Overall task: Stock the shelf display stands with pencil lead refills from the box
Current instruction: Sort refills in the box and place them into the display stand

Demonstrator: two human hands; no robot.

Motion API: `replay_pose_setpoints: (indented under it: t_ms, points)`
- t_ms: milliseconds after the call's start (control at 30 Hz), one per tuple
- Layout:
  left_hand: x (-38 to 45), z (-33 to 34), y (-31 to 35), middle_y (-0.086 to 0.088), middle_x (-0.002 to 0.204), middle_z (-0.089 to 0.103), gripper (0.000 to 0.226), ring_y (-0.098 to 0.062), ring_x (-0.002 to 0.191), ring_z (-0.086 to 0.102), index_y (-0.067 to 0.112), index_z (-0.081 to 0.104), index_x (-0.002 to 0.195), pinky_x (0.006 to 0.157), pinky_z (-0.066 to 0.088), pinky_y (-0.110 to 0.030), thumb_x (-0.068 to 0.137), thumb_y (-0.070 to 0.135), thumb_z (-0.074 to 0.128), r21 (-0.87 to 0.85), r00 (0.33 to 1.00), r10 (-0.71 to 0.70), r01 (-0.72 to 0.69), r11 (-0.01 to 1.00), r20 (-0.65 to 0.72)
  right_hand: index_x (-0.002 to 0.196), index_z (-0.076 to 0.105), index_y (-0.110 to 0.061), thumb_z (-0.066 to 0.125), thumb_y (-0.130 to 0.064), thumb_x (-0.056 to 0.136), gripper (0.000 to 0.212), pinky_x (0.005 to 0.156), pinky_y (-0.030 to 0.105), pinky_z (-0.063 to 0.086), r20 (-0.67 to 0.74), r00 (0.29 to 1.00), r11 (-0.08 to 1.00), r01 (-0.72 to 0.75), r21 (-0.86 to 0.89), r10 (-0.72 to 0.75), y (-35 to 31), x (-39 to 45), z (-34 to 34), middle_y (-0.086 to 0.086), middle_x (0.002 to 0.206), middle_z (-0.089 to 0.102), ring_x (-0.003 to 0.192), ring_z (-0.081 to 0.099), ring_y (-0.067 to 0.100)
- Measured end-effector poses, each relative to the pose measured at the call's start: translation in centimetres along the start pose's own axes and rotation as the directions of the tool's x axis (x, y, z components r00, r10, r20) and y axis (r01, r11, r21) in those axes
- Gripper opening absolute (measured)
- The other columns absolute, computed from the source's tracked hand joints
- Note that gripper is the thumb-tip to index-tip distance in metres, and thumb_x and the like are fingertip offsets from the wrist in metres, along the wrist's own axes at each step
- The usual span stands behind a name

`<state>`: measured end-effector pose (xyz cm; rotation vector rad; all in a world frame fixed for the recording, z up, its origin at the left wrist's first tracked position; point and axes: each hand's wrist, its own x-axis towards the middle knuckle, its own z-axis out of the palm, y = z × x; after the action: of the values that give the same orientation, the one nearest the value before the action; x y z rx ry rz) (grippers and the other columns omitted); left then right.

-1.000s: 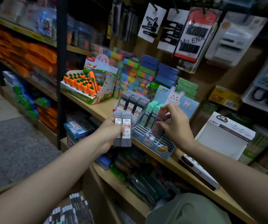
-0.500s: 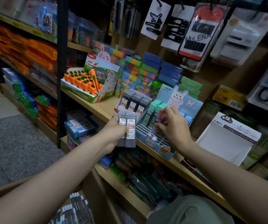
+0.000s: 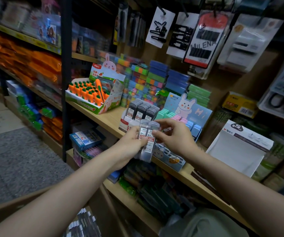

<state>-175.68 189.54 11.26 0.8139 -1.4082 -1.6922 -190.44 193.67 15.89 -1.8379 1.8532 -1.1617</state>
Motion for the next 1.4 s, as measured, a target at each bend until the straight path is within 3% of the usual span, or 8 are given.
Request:
replay_pose_setpoints:
  t_ms: [233, 433, 567, 767, 867, 1033, 1267, 1400]
  points:
    - [-0.3, -0.4, -0.7, 0.001, 0.097, 0.07, 0.036, -0.005, 0.083, 0.07, 0.022, 0.048, 0.128, 0.066, 0.053, -0.021, 0.097, 0.004, 0.053, 0.092, 0.991, 0.085, -0.095, 0.991, 0.104, 0.113, 0.066, -0.021, 0.076, -0.017, 0.083, 0.033, 0.07, 0.029, 0.061, -0.014, 1.0, 0.999, 0.006, 0.038, -0.006, 0.0, -0.5, 0.1, -0.003, 0.104, 0.066, 0.076, 0.072, 0.011]
    - [-0.1, -1.1, -1.1, -0.002, 0.1, 0.067, 0.032, -0.009, 0.087, 0.068, 0.031, 0.05, 0.116, 0.087, 0.057, -0.042, 0.1, 0.004, 0.044, 0.216, 0.987, 0.094, -0.121, 0.969, 0.13, 0.12, 0.062, -0.034, 0.083, -0.029, 0.075, 0.05, 0.06, 0.006, 0.048, 0.071, 0.996, 0.996, 0.058, -0.074, -0.053, -0.9, 0.1, -0.4, -0.015, 0.094, 0.066, 0.074, 0.064, -0.003]
    - [0.1, -2.3, -0.7, 0.001, 0.097, 0.067, 0.031, -0.009, 0.085, 0.066, 0.02, 0.046, 0.127, 0.081, 0.057, -0.037, 0.101, 0.004, 0.041, 0.234, 0.979, 0.106, -0.145, 0.962, 0.172, 0.113, 0.071, -0.025, 0.074, -0.026, 0.086, 0.027, 0.053, 0.006, 0.046, 0.269, 0.957, 0.982, 0.143, -0.127, -0.104, -2.4, 1.5, -1.0, -0.018, 0.079, 0.071, 0.064, 0.065, -0.01]
    - [1.3, -4.3, 0.3, 0.001, 0.106, 0.065, 0.025, -0.011, 0.1, 0.063, 0.015, 0.047, 0.127, 0.09, 0.049, -0.031, 0.102, 0.014, 0.043, 0.358, 0.979, 0.116, -0.171, 0.918, 0.17, 0.108, 0.072, -0.02, 0.073, -0.025, 0.086, 0.022, 0.079, 0.027, 0.059, 0.331, 0.931, 0.936, 0.244, -0.255, -0.152, -4.5, 4.4, -0.7, -0.009, 0.089, 0.073, 0.078, 0.07, 0.003]
    - [2.2, -6.0, 0.2, 0.003, 0.121, 0.048, 0.02, -0.008, 0.103, 0.054, 0.026, 0.047, 0.118, 0.089, 0.045, -0.025, 0.099, 0.03, 0.051, 0.572, 0.973, 0.229, -0.183, 0.8, -0.008, 0.11, 0.07, -0.017, 0.072, -0.027, 0.087, 0.025, 0.076, 0.021, 0.056, 0.227, 0.953, 0.9, 0.272, -0.341, -0.202, -6.0, 7.5, -1.3, -0.012, 0.088, 0.066, 0.082, 0.064, 0.002]
    - [3.2, -10.0, -1.3, 0.003, 0.15, 0.015, 0.057, -0.022, 0.14, 0.021, 0.022, 0.03, 0.146, 0.113, 0.027, -0.036, 0.096, 0.022, 0.057, 0.837, 0.958, 0.272, -0.078, 0.542, -0.087, 0.109, 0.071, -0.016, 0.072, -0.028, 0.087, 0.025, 0.063, 0.013, 0.046, 0.014, 0.97, 0.904, 0.23, -0.36, -0.241, -6.6, 12.6, -0.5, -0.004, 0.097, 0.068, 0.084, 0.063, 0.007]
    - [5.5, -8.9, -1.4, 0.007, 0.161, 0.005, 0.077, -0.019, 0.148, 0.011, 0.038, 0.016, 0.152, 0.119, 0.023, -0.043, 0.093, 0.017, 0.06, 0.804, 0.949, 0.313, -0.171, 0.569, -0.02, 0.104, 0.072, -0.014, 0.073, -0.025, 0.086, 0.021, 0.057, 0.012, 0.041, 0.023, 0.982, 0.883, 0.18, -0.434, -0.189, -4.2, 15.7, 2.5, -0.002, 0.093, 0.067, 0.071, 0.056, 0.001]
    - [6.6, -8.6, -1.8, 0.005, 0.16, 0.018, 0.078, -0.015, 0.146, 0.021, 0.031, 0.015, 0.153, 0.113, 0.02, -0.024, 0.091, 0.017, 0.061, 0.751, 0.938, 0.337, -0.168, 0.639, -0.077, 0.11, 0.071, -0.012, 0.074, -0.029, 0.085, 0.03, 0.066, 0.019, 0.044, 0.051, 0.984, 0.876, 0.174, -0.449, -0.169, -3.3, 16.2, 3.5, -0.001, 0.101, 0.067, 0.082, 0.059, 0.009]
